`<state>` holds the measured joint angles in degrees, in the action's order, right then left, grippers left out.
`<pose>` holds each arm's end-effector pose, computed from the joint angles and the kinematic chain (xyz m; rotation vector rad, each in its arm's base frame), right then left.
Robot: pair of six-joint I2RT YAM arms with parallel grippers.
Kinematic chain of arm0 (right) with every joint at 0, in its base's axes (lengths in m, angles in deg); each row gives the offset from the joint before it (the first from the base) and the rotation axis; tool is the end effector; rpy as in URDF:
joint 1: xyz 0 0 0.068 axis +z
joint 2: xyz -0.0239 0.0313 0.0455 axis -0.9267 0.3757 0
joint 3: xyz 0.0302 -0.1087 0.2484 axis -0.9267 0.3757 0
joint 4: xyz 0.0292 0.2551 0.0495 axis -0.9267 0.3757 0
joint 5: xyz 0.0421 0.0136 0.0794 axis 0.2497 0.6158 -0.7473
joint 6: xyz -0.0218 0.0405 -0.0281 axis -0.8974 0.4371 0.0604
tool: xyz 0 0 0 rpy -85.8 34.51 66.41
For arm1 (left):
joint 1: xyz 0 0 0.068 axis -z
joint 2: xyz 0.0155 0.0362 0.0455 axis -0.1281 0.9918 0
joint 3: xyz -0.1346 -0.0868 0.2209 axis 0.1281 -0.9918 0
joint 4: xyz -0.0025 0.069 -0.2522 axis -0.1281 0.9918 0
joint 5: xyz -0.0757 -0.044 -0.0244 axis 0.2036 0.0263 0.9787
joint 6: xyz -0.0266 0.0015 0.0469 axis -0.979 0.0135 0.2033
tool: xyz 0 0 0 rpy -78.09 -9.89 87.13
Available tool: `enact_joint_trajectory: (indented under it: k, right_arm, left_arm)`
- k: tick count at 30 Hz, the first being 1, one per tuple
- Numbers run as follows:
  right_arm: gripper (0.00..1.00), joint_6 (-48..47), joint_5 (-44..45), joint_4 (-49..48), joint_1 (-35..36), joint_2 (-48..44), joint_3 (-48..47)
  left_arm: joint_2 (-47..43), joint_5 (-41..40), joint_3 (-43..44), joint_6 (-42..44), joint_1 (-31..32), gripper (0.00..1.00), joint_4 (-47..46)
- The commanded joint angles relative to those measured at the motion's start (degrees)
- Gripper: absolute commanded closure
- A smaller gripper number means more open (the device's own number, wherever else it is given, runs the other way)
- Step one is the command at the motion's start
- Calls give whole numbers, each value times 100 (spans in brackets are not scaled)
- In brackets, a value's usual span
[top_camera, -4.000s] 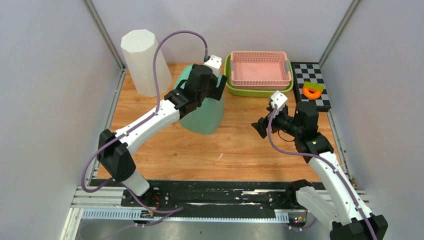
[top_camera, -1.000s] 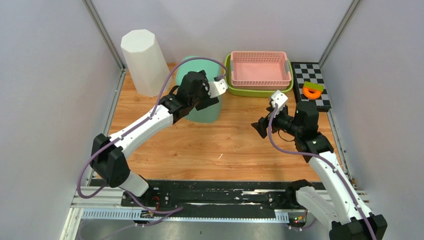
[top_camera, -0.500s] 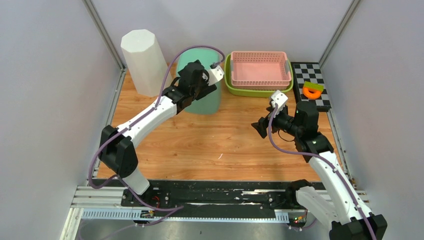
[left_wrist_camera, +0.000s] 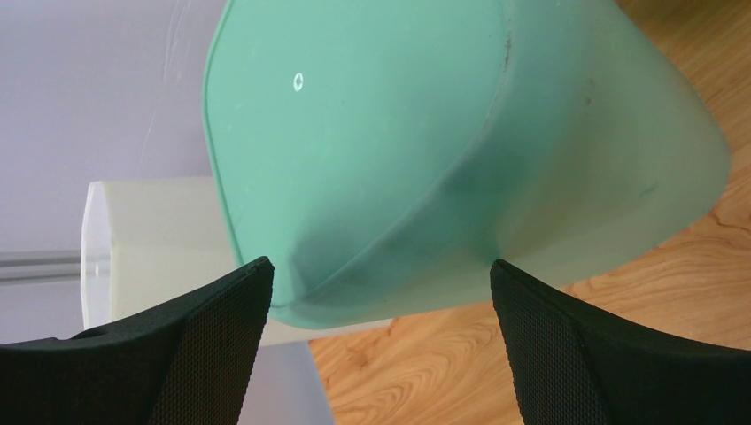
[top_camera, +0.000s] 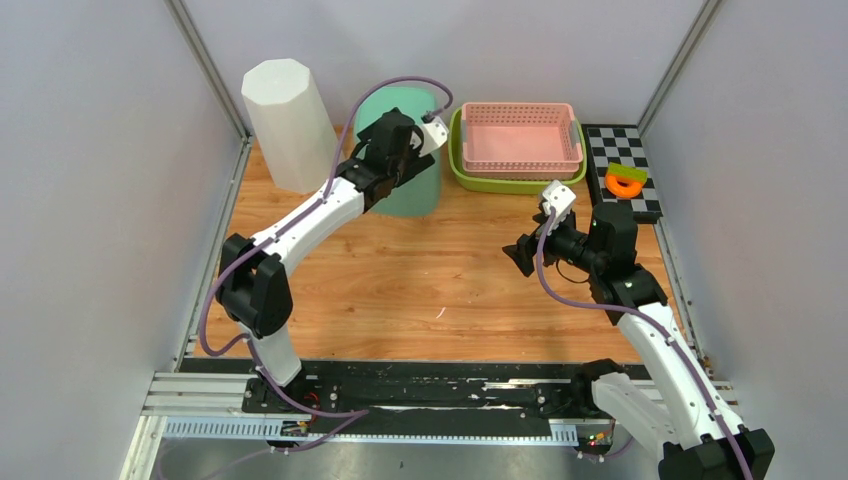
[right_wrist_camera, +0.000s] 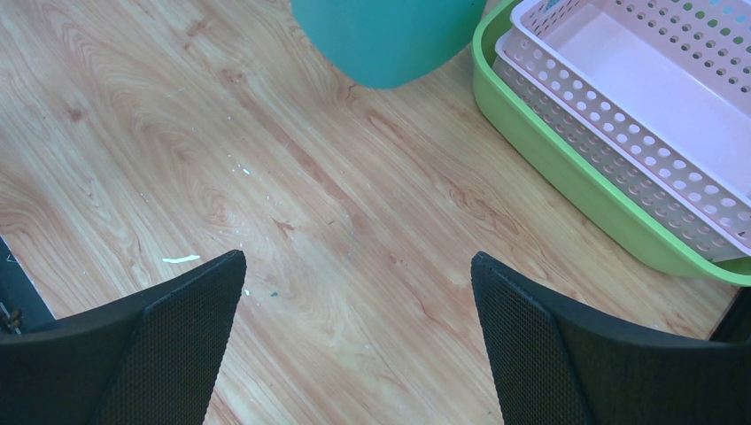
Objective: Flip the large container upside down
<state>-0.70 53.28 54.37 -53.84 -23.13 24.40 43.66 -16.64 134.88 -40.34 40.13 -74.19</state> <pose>0.1797 0.0642 0.3255 -0.8131 1.6117 0.4912 0.3570 -0.2124 0.3375 0.9375 1.7911 0.4922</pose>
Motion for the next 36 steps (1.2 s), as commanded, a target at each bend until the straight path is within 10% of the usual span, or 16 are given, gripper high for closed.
enact_joint_trajectory:
  k: [1,36]
  right_arm:
    - [0,53,-95,-37,-82,8,101]
    - [0,44,-97,-47,-82,-5,110]
  left_arm:
    - [115,-174,204,-63,-125,7,-110]
    - [851,-528,804,202,-503,7,-437]
